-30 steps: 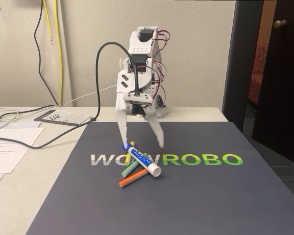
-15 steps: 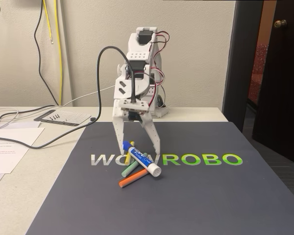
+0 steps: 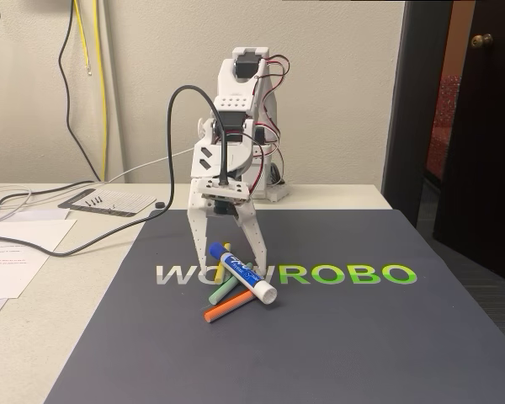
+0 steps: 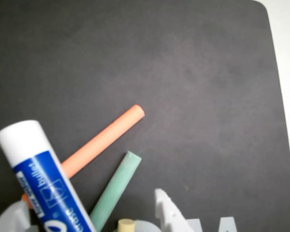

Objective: Pick up the blue marker.

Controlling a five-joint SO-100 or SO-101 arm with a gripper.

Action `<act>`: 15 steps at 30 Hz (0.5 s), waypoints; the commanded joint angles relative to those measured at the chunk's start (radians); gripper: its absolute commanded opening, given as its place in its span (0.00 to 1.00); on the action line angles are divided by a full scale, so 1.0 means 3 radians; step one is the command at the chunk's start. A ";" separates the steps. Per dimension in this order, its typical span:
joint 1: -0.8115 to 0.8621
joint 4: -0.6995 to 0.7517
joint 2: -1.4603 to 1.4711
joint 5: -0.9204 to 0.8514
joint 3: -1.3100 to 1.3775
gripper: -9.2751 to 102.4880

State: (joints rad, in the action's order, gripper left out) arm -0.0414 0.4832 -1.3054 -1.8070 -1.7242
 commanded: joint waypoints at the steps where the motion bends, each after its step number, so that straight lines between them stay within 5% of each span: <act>1: -0.0031 -0.0112 -0.0087 0.0036 -0.0041 0.36; 15: -0.0061 -0.0481 0.0031 0.0061 -0.0317 0.33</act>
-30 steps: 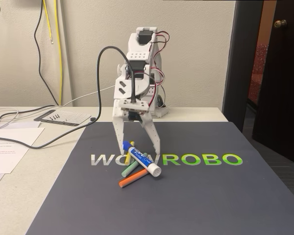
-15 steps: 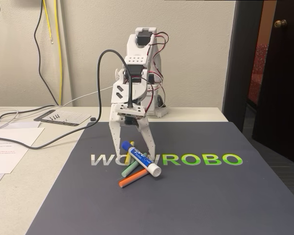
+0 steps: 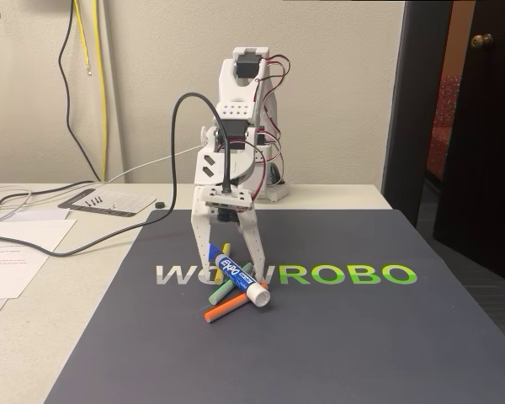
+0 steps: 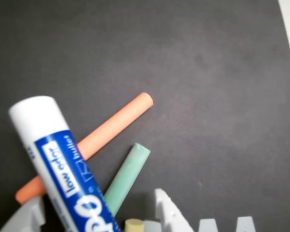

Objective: Pick up the blue marker.

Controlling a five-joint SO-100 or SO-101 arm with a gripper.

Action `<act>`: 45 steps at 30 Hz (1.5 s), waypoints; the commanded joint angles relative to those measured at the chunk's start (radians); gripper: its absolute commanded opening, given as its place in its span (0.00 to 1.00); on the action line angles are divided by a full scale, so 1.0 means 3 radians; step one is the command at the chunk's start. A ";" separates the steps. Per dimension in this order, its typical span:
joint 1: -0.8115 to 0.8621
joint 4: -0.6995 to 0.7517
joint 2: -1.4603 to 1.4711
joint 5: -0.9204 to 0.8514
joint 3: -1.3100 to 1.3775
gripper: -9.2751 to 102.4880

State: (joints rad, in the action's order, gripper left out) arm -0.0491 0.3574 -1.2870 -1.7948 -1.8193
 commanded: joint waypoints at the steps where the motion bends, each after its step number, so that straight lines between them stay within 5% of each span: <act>1: -0.0036 -0.0066 -0.0026 0.0020 -0.0005 0.31; 6: -0.0077 -0.0066 -0.0026 0.0097 -0.0010 0.15; 20: -0.0123 0.0123 -0.0199 0.0240 -0.0036 0.08; 34: -0.0261 0.1892 -0.0813 0.0920 0.0798 0.08; 45: -0.0460 0.2546 -0.1452 0.1907 0.0869 0.08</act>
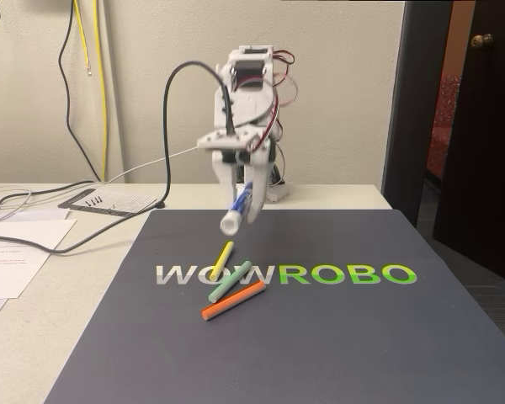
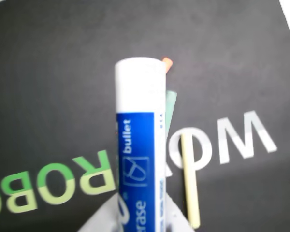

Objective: Pick up the blue marker.

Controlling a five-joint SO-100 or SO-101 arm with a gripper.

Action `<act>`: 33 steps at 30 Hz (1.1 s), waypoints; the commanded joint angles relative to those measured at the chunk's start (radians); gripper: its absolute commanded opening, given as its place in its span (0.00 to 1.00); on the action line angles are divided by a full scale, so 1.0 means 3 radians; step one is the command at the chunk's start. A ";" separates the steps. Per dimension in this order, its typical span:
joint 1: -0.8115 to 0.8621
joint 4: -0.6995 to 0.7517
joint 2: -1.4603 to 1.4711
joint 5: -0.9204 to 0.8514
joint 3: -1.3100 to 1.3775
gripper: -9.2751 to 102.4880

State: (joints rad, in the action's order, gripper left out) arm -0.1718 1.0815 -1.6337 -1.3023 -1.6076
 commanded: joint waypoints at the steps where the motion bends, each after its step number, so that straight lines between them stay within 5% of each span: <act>1: -0.0072 0.0189 -0.0358 0.0389 0.0164 0.08; 24: -0.0394 0.1150 -0.1570 0.3651 0.0128 0.08; 33: -0.0430 0.1406 -0.2020 0.4234 -0.0118 0.08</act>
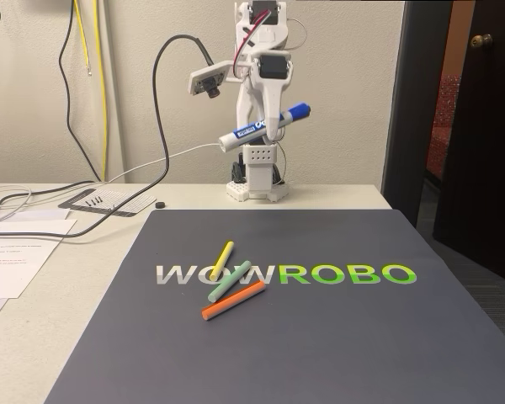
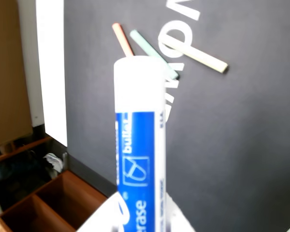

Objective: Pick up the blue marker.

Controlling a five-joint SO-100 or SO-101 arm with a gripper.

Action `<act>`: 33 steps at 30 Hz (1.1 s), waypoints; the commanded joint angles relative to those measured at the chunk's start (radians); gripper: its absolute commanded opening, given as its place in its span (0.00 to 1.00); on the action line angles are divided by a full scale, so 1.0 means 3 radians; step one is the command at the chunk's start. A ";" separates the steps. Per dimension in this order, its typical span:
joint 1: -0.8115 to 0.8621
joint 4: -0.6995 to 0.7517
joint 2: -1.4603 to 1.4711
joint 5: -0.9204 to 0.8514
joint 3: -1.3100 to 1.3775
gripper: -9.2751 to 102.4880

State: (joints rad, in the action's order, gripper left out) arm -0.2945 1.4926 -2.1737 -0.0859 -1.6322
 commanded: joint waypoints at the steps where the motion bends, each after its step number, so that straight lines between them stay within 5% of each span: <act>1: -0.0026 0.0051 -0.0291 0.0261 -0.0092 0.08; 16: -0.0271 -0.0793 -0.2183 0.0716 -0.2076 0.08; 33: -0.0020 -0.1064 -0.3027 0.0281 -0.2725 0.08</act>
State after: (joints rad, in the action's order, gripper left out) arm -0.3175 1.1980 -3.0357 0.0307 -2.4329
